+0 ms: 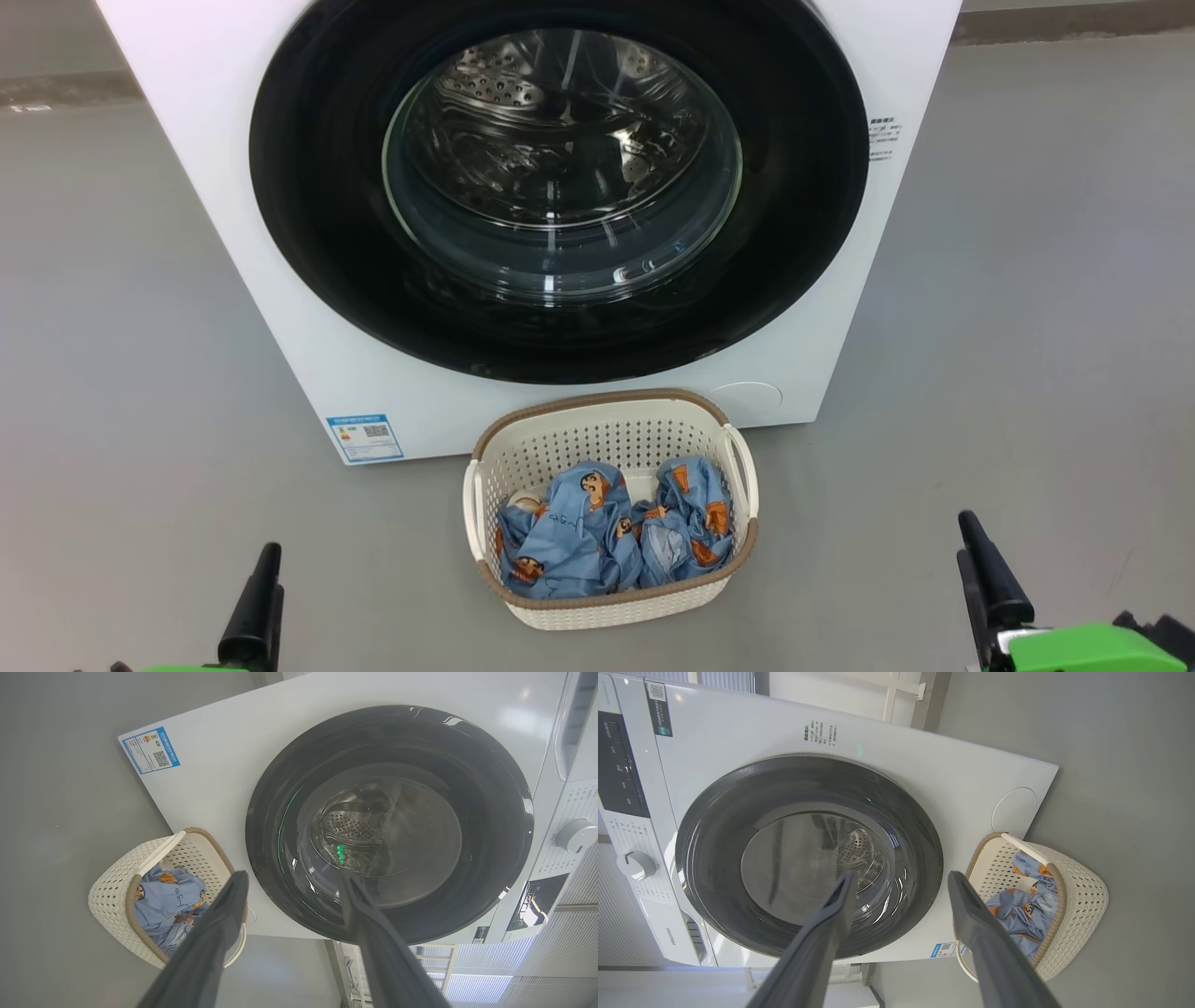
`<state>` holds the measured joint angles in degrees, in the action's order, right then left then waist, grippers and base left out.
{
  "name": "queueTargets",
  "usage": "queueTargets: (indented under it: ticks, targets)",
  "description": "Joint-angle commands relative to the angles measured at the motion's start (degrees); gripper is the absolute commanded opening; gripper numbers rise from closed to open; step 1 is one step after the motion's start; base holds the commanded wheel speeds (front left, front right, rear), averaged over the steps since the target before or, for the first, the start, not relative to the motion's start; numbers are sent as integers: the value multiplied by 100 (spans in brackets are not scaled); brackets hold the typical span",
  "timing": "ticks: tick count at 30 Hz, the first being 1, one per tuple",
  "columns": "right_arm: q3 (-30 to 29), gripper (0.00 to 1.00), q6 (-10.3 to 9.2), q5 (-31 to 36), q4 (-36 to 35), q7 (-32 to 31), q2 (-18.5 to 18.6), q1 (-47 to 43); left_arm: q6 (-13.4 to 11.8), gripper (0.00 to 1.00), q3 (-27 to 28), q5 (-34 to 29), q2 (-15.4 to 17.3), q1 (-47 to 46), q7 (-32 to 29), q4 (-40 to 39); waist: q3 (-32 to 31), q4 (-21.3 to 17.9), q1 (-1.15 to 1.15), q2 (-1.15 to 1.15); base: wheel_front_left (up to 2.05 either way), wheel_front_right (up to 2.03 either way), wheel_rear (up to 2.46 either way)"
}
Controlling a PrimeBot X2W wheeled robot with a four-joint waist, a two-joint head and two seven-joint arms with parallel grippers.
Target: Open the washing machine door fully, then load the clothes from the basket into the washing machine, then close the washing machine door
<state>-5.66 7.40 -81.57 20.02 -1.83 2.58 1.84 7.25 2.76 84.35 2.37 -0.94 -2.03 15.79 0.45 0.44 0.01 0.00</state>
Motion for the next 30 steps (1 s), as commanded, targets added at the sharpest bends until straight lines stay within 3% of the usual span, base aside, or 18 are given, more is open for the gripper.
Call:
queueTargets:
  ticks: [1,30]
  targets:
    - [83,100,2,114,-123,42,89,306,10,100,51,-87,105,-146,51,-191,1,1,-1,0,0,0,0]
    - [592,100,4,2222,21,545,238,527,14,100,-54,-2375,261,-79,557,-468,-17,25,-1,0,0,0,0]
